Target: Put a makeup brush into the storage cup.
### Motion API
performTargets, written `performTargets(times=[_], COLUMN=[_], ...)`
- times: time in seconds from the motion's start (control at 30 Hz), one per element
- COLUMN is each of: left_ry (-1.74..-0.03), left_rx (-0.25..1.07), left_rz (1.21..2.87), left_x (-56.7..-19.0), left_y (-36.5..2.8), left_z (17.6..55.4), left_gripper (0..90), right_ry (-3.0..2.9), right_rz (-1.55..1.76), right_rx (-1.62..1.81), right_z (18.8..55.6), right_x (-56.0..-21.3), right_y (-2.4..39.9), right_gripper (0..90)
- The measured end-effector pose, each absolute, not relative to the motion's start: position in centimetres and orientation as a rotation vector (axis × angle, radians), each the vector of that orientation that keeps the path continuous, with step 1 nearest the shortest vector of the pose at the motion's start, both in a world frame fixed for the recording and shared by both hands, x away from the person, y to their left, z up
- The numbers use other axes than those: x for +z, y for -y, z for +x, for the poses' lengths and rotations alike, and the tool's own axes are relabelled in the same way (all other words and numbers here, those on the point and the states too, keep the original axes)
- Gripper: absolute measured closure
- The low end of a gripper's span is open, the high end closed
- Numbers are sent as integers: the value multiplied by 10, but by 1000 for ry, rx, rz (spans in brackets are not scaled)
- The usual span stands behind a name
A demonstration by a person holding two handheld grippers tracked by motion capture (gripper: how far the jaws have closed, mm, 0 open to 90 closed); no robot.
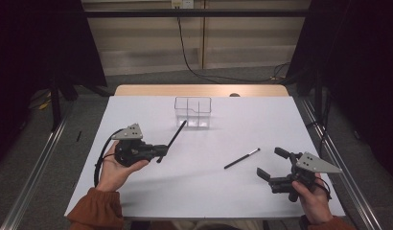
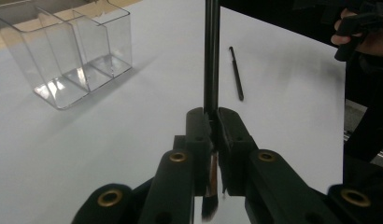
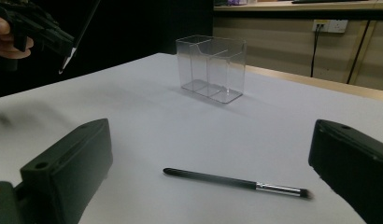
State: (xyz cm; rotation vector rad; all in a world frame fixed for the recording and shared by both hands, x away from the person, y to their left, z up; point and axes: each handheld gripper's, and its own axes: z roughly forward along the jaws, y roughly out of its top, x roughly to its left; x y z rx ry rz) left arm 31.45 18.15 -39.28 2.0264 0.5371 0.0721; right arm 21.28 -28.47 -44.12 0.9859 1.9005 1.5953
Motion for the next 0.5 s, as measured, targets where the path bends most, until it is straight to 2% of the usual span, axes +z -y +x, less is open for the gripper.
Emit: performTargets(times=[0.2, 0.5], left_ry=[-500, -478], left_rx=[68, -17], left_rz=[2080, 2124], left_x=[-391, -394], left_y=[-172, -161], left_z=[311, 309], left_gripper=[838, 839], right_ry=[-1923, -1991], right_rz=[980, 934], right_rx=[1601, 1610], right_z=[215, 221], right_x=[-442, -437], right_y=[281, 274], right_gripper=[0, 0])
